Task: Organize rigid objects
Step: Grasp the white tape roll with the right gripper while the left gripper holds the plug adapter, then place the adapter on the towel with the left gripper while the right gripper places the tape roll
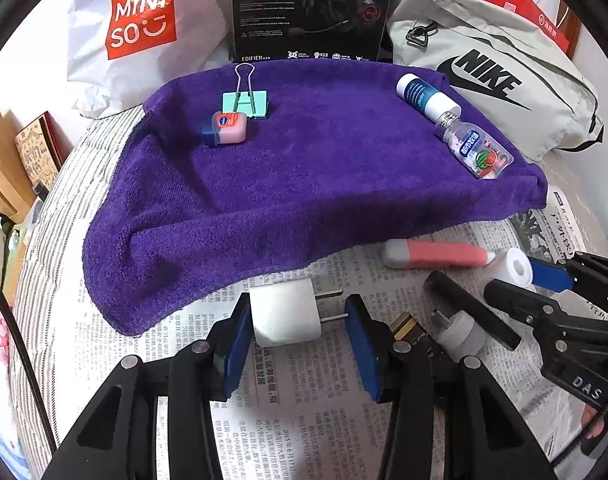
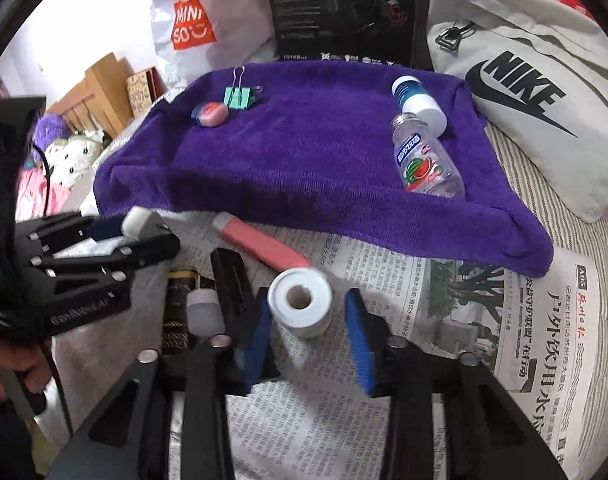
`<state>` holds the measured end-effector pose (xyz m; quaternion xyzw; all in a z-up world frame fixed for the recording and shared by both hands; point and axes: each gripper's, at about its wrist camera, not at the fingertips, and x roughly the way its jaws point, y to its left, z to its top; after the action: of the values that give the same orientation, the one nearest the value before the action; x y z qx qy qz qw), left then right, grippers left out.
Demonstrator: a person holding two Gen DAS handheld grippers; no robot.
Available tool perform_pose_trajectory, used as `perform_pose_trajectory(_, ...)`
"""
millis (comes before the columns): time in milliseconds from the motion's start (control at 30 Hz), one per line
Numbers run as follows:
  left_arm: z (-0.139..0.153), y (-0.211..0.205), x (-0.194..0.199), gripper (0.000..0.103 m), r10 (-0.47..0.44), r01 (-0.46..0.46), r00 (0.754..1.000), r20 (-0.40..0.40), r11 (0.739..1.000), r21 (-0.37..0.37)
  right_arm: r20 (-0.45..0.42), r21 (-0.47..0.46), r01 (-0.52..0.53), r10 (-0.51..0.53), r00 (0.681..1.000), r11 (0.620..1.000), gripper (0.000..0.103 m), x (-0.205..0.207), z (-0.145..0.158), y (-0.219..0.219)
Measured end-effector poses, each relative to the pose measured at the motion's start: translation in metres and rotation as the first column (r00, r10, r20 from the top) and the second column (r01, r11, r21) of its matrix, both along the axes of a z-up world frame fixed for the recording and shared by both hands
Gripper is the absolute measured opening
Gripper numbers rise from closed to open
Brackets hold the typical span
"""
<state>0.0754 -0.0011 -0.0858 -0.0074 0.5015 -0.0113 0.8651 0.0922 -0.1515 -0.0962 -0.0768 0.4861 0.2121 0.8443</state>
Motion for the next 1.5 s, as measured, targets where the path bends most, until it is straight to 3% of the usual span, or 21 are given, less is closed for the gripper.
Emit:
perform_pose_trajectory(167,0.000,-0.003,-0.001,0.044,-0.001,0.001,1.000,0.011,1.000,0.017,0.011,0.004,0.014,-0.014,1.000,1.000,0.033,0.002,-0.004,-0.001)
perform_pose_trajectory(233,-0.001,-0.002,-0.001,0.044,-0.006,0.005,1.000,0.017,1.000,0.014,0.025,0.002,0.013,-0.013,1.000,1.000,0.029,0.002,-0.005,0.001)
perform_pose_trajectory(467,0.002,0.003,-0.004,0.044,-0.015,0.015,1.000,0.012,1.000,-0.016,0.001,0.016,0.003,-0.003,1.000,1.000,0.028,0.001,-0.001,-0.006)
perform_pose_trajectory(967,0.025,0.012,-0.009,0.043,-0.016,0.018,0.999,0.037,0.999,-0.040,0.024,0.039,-0.030,0.029,0.999,0.999,0.028,-0.001,0.029,-0.019)
perform_pose_trajectory(1200,0.040,0.030,-0.002,0.043,0.004,0.000,0.998,0.057,0.998,-0.057,0.064,0.020,-0.043,0.041,0.997,0.999,0.028,0.015,0.046,-0.017)
perform_pose_trajectory(1367,0.052,0.043,0.010,0.043,0.022,-0.019,0.997,0.077,0.999,-0.030,0.066,0.030,-0.027,0.025,0.998,0.999,0.028,0.035,0.050,-0.020)
perform_pose_trajectory(1500,0.059,0.050,0.025,0.043,0.024,-0.019,0.996,0.087,0.998,-0.064,0.069,0.024,-0.033,0.031,0.997,0.999,0.028,0.051,0.051,-0.017)
